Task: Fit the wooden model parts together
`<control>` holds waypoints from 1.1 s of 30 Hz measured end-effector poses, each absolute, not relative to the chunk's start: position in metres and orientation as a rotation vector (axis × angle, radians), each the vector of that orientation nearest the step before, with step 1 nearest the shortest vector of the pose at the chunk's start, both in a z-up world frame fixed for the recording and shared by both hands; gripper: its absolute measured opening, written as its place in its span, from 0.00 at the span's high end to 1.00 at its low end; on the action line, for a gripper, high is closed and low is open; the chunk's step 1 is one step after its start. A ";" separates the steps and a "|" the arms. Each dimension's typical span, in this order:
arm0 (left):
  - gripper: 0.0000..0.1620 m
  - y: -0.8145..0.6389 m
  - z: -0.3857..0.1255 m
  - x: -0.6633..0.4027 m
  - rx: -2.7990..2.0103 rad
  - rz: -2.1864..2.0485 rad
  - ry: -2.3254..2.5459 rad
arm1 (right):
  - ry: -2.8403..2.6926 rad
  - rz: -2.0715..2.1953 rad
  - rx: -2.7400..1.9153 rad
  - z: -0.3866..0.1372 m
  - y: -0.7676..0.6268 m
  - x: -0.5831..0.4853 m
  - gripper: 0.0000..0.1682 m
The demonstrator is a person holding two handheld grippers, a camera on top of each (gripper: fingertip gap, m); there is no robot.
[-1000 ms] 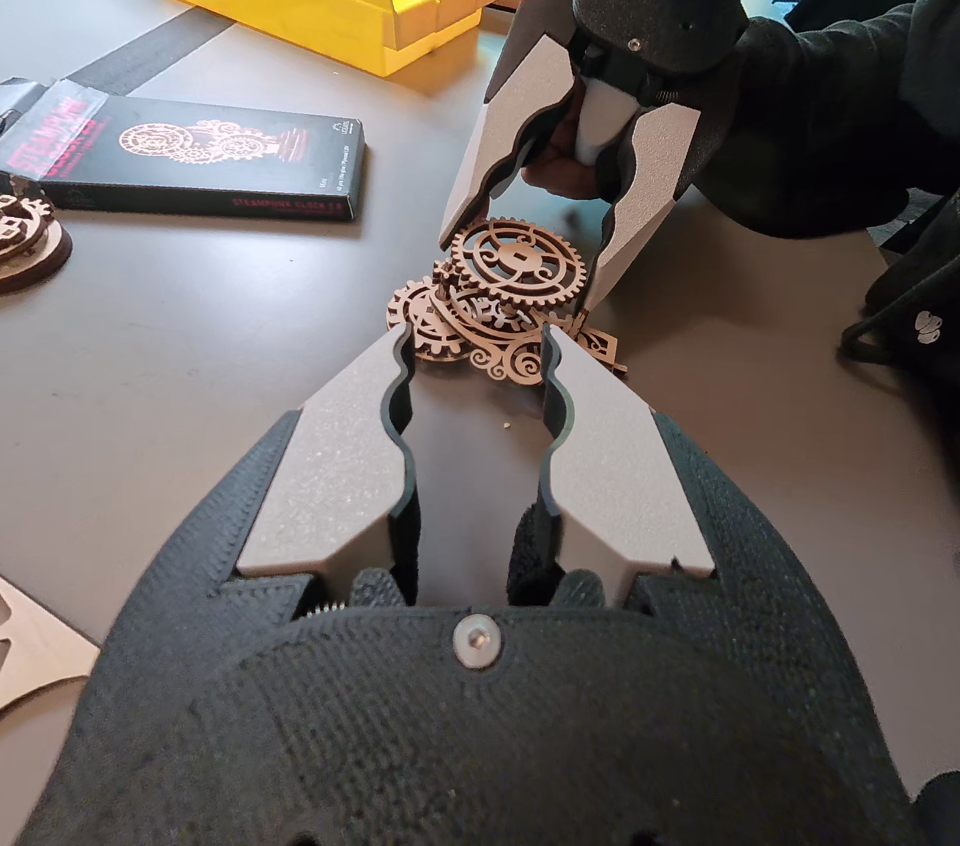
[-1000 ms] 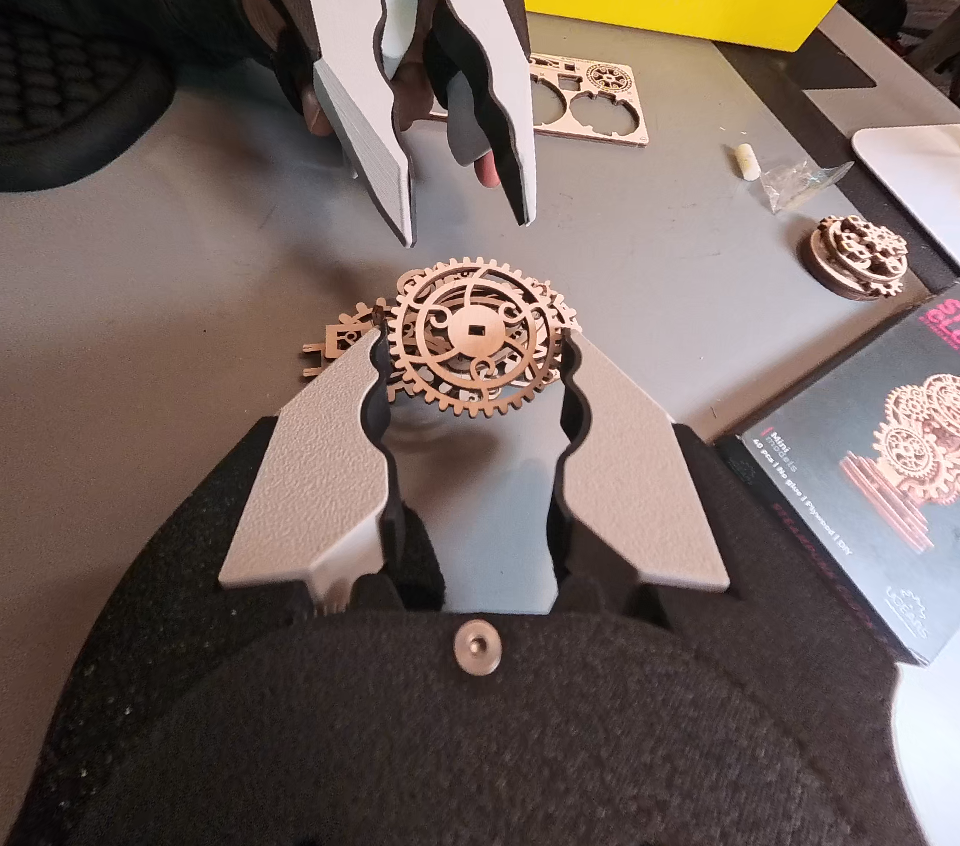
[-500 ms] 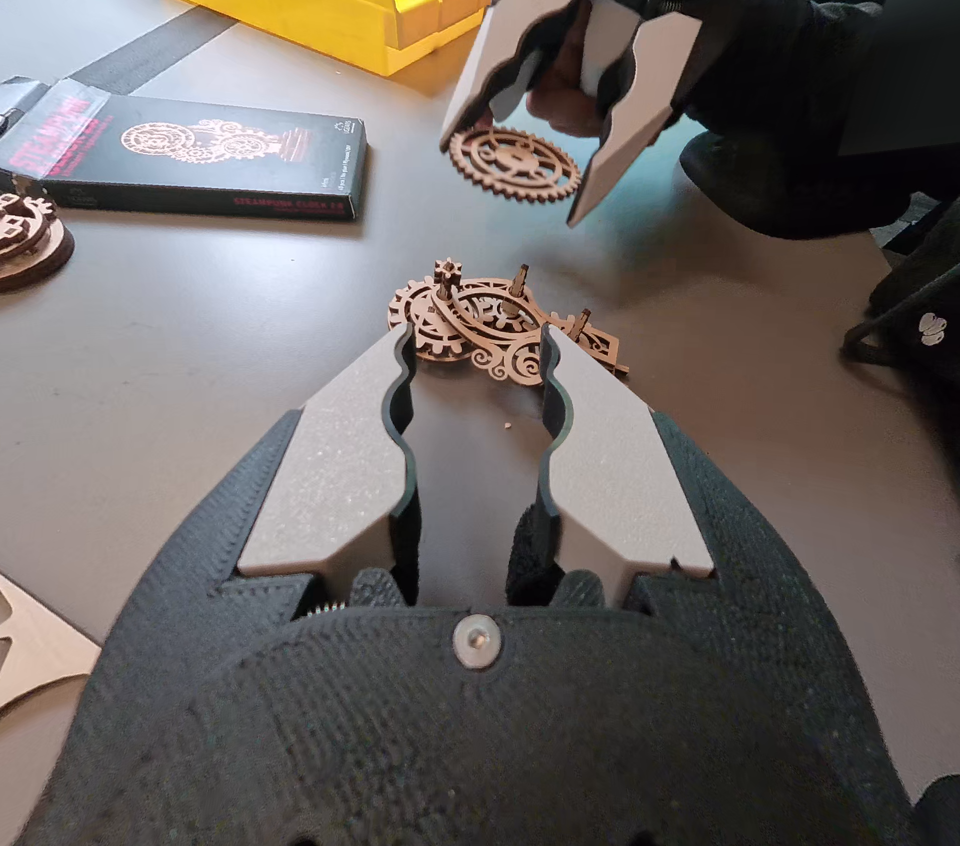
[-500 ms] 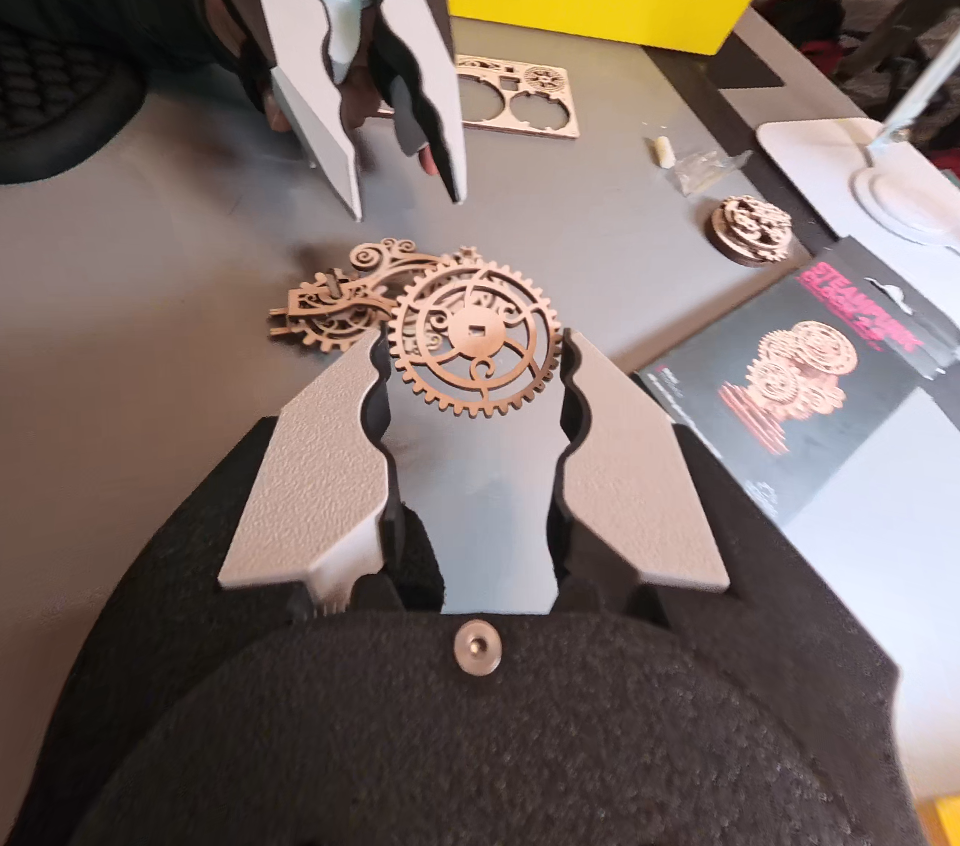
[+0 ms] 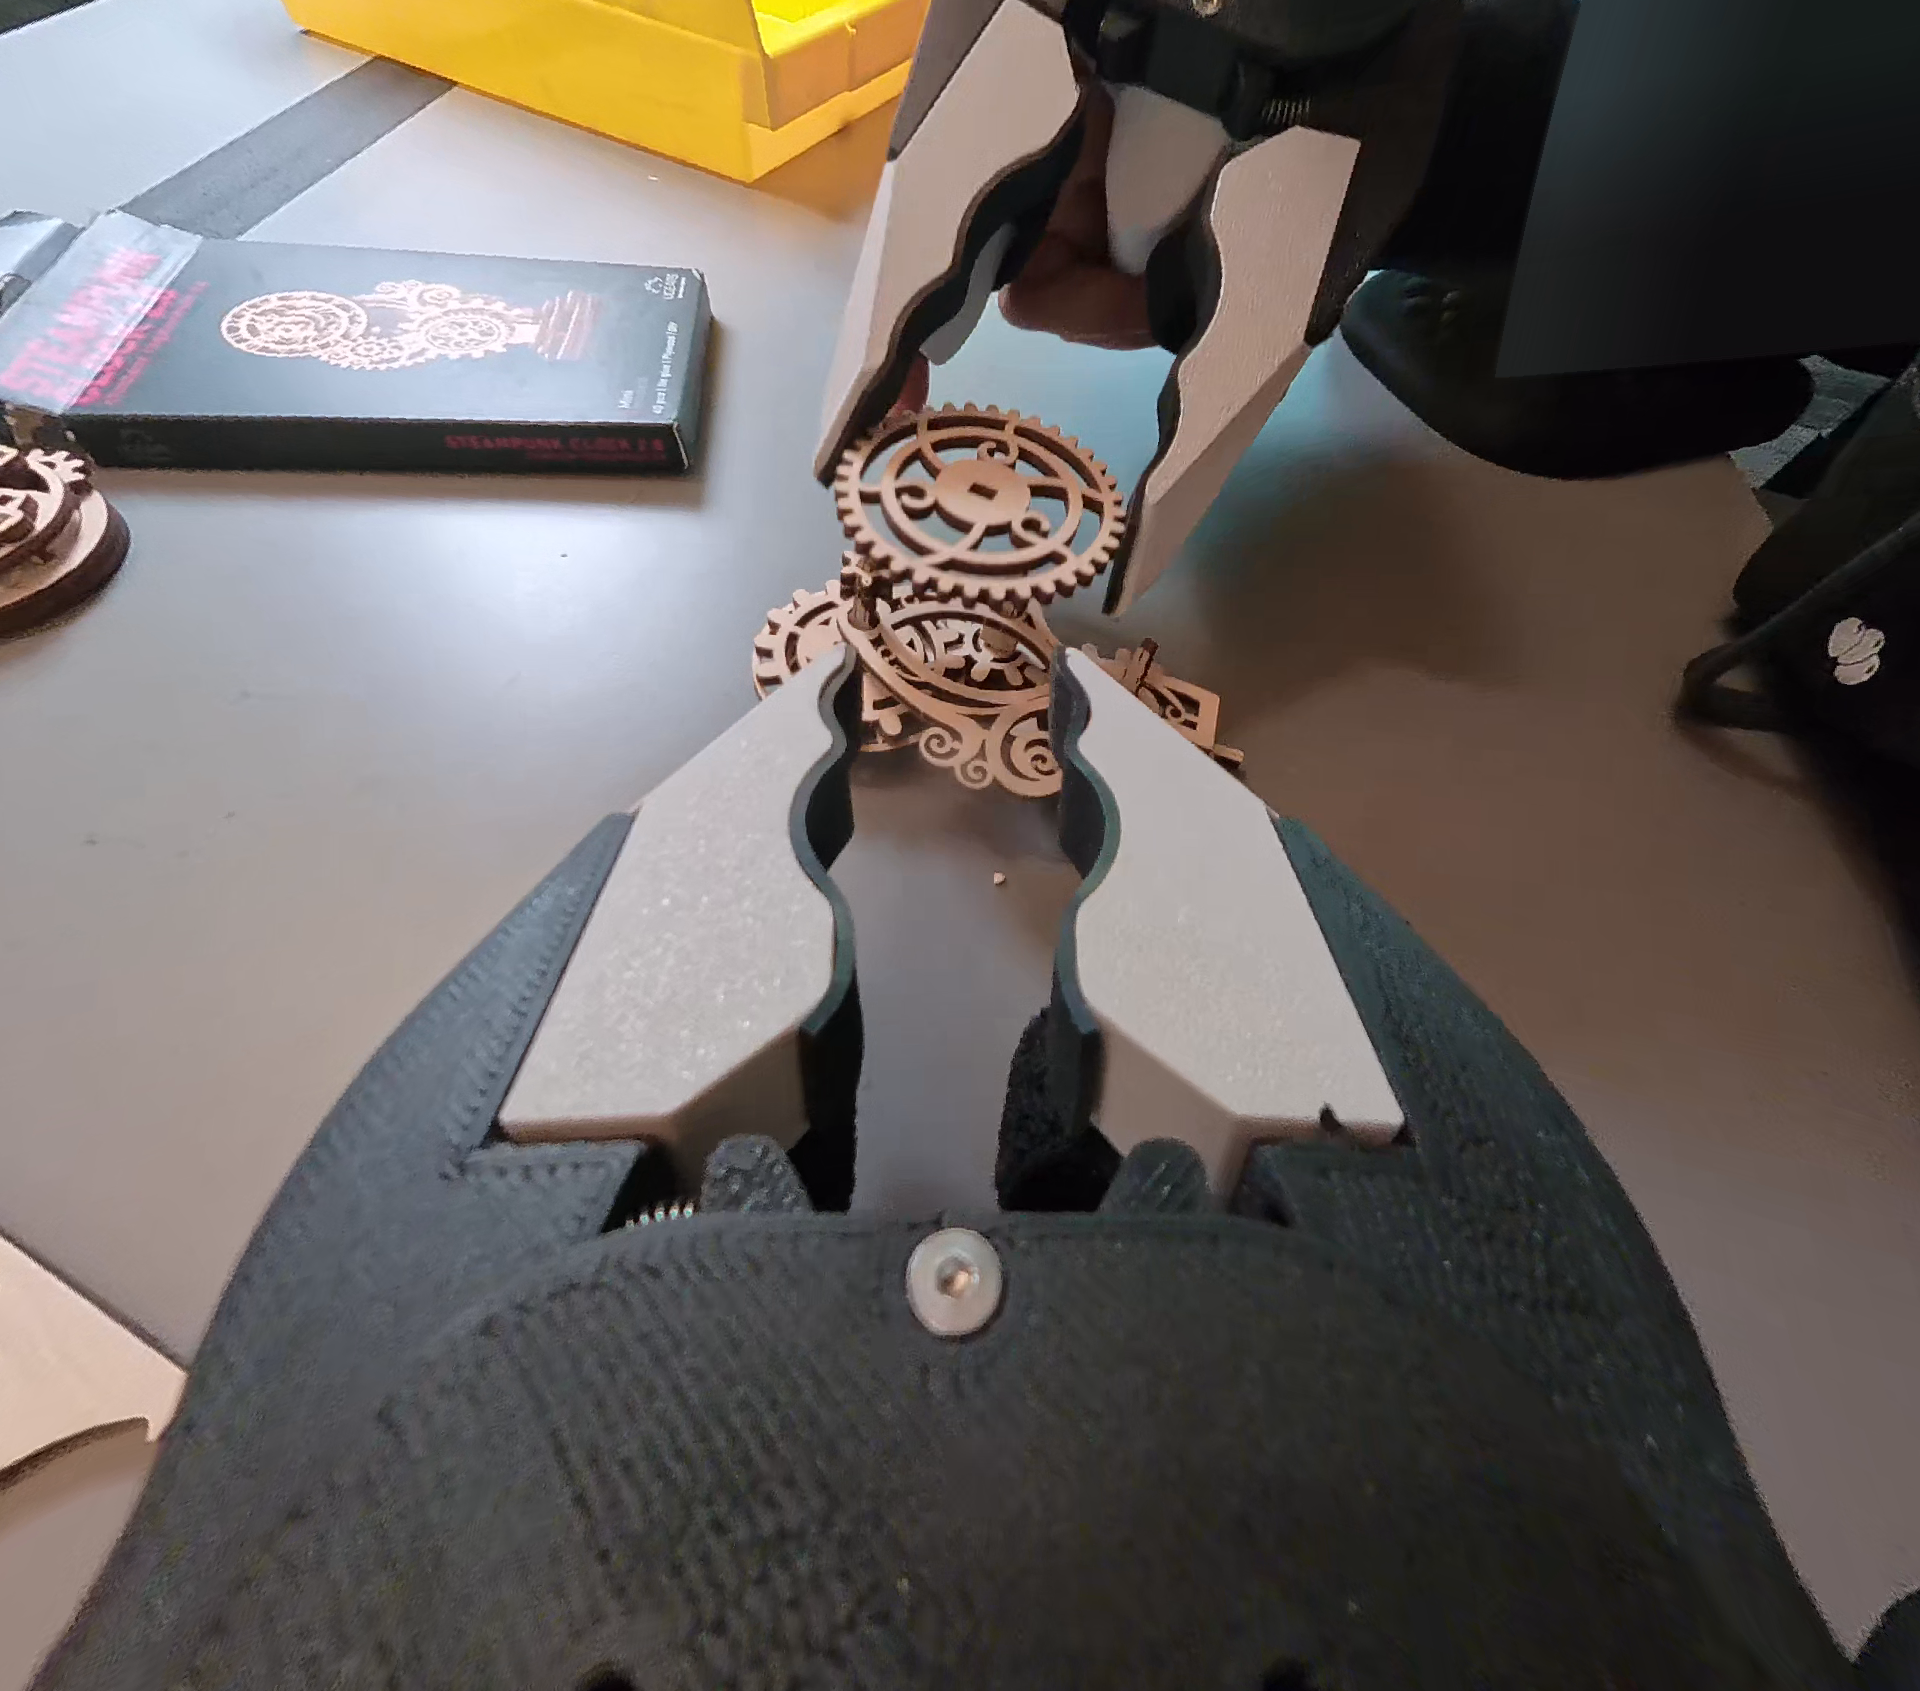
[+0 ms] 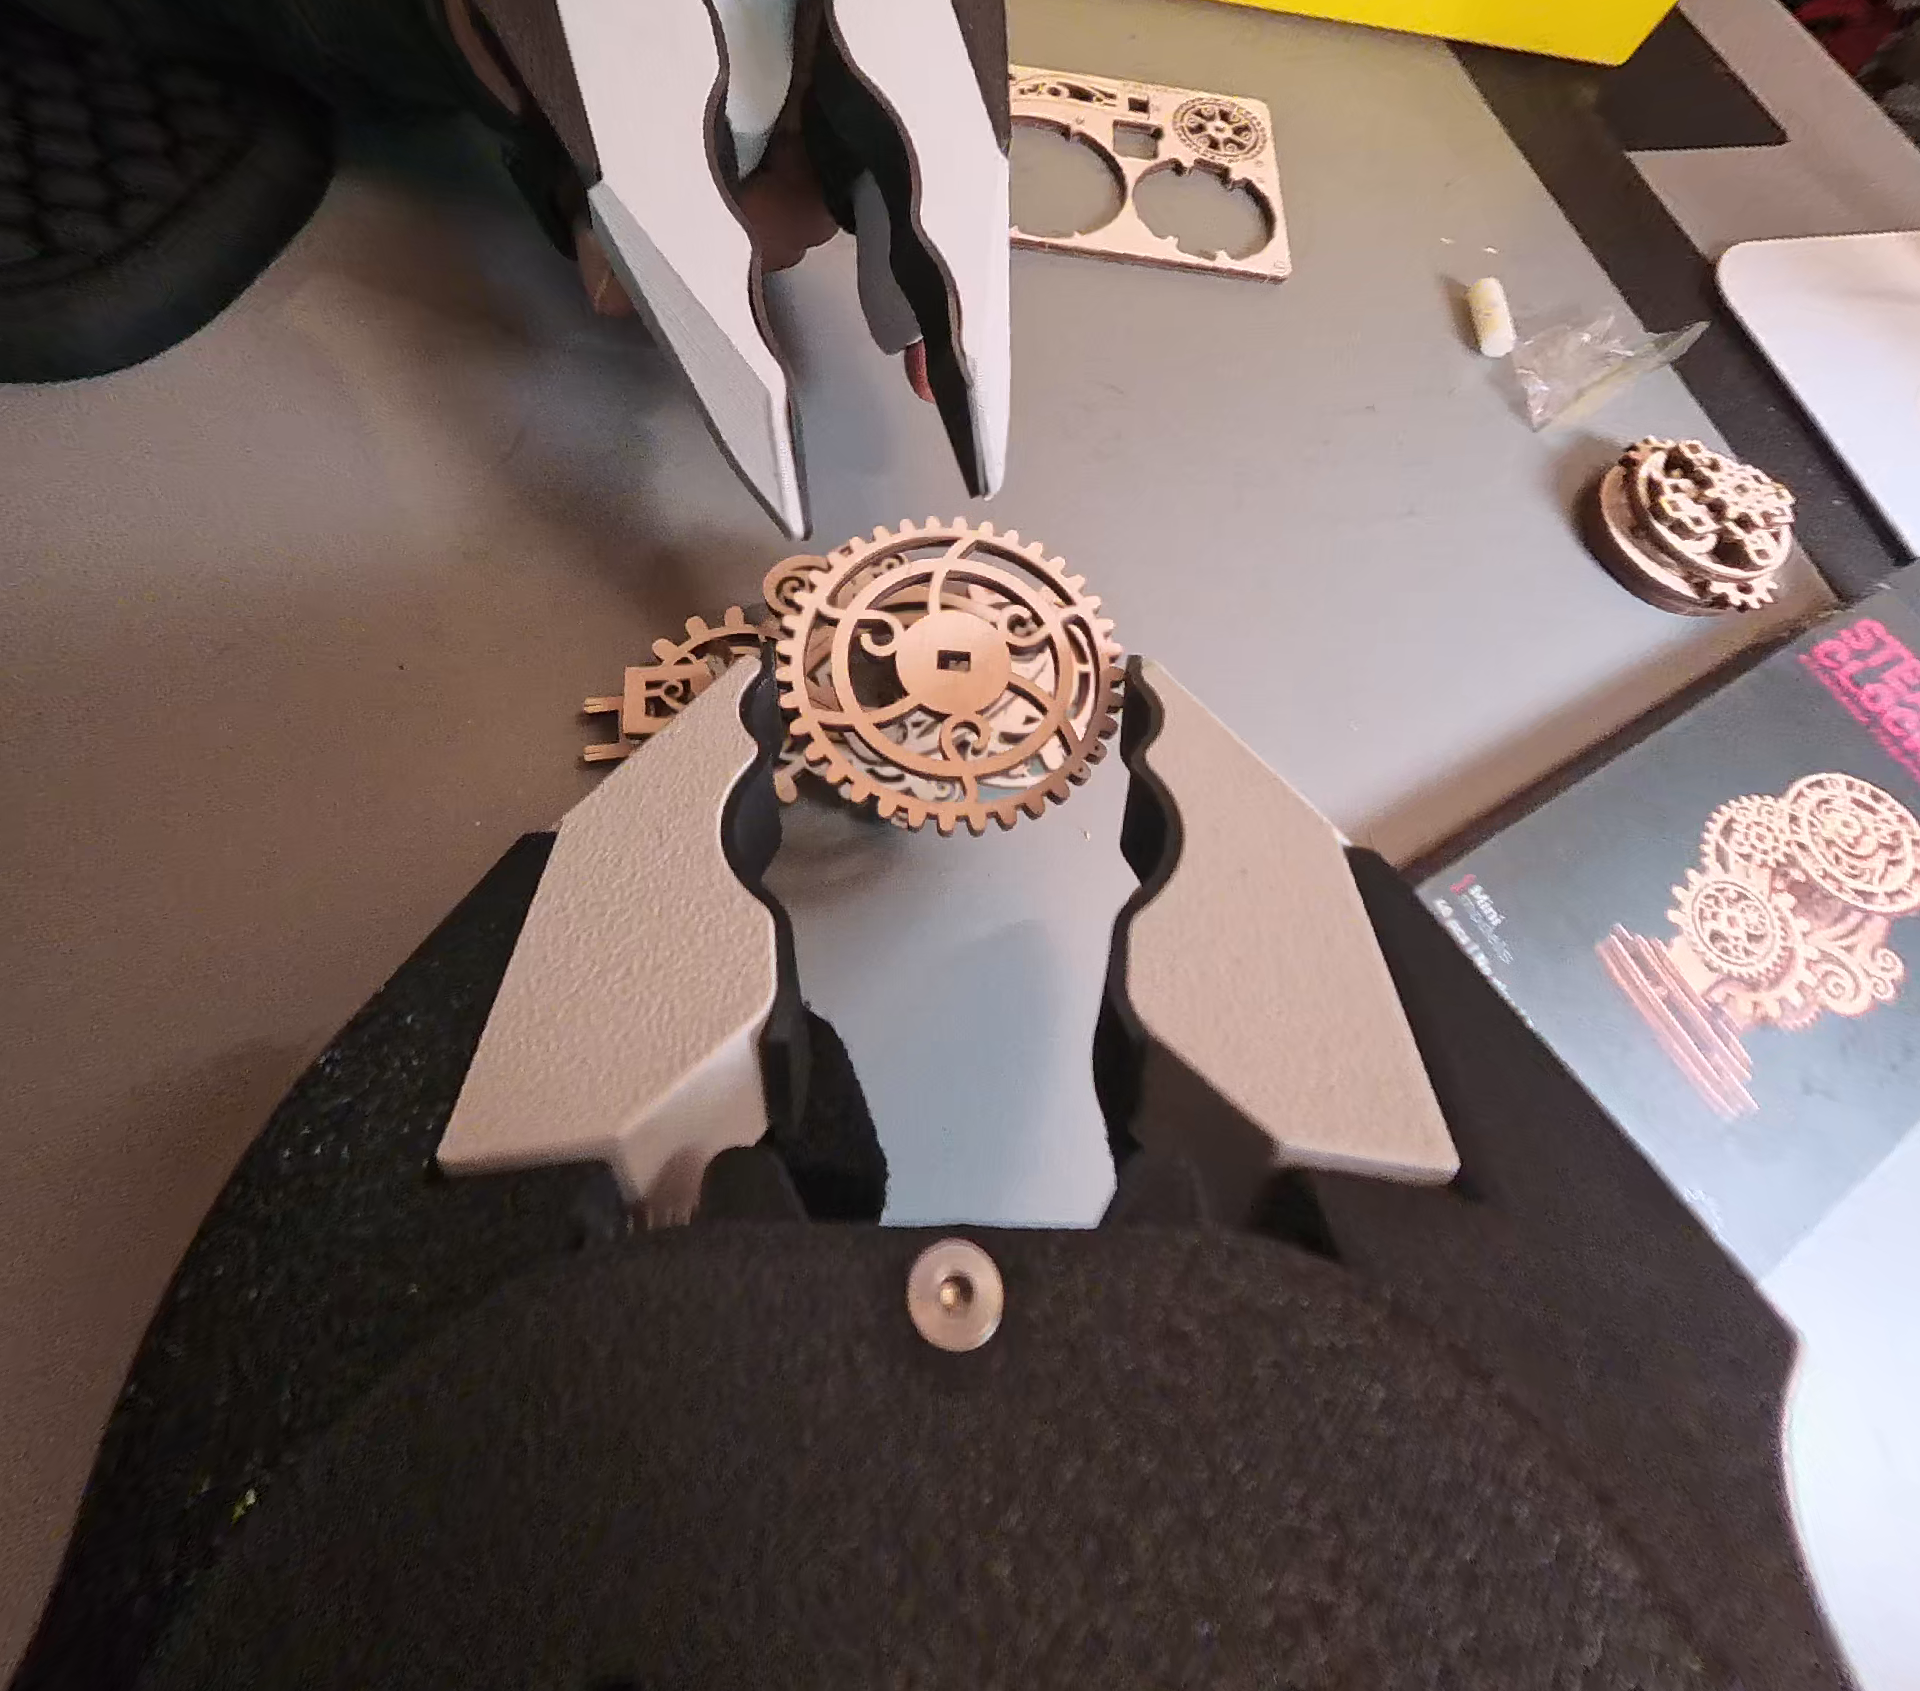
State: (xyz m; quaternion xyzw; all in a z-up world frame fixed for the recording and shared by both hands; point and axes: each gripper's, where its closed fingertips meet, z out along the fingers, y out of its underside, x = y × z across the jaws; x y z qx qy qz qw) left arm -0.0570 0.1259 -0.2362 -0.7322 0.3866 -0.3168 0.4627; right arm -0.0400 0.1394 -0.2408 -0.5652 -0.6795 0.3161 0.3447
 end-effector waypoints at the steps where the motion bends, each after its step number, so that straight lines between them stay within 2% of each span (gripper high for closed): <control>1: 0.79 0.126 -0.235 -0.057 -1.795 -0.777 0.945 | -1.775 0.815 -1.467 -0.242 0.139 -0.040 0.62; 33: 0.81 0.120 -0.234 -0.047 -1.754 -0.757 1.001 | -1.845 0.824 -1.468 -0.253 0.126 -0.036 0.62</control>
